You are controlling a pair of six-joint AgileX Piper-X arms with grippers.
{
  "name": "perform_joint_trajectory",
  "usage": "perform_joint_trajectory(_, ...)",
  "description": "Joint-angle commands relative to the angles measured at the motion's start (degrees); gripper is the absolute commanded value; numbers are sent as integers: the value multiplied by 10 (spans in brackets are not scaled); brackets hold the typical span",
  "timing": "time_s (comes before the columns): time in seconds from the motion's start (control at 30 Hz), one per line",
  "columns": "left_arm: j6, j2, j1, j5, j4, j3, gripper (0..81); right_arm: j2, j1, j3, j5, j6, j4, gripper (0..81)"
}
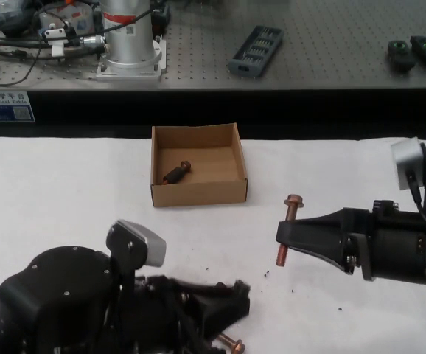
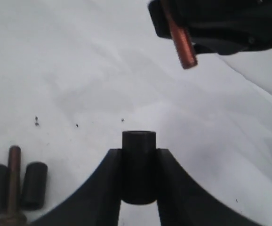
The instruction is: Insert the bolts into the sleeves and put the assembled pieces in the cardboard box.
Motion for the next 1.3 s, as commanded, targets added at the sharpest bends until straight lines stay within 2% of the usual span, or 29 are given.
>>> perform_joint_trajectory(0.0, -7, 0, -2, -13, -28, -2, 65, 8, -4, -1, -32, 25, -61, 41)
perform_joint_trajectory(0.3, -30, 0, -2, 47, -42, -2, 65, 30, -4, 0, -78, 31, -75, 41)
perform_joint_trajectory(0.63, -38, 0, -2, 117, -42, -2, 65, 31, -4, 3, -95, 27, -75, 41)
perform_joint_trajectory(1.27, -77, 0, -2, 146, -43, -3, 65, 31, 7, 3, -101, 26, -75, 43)
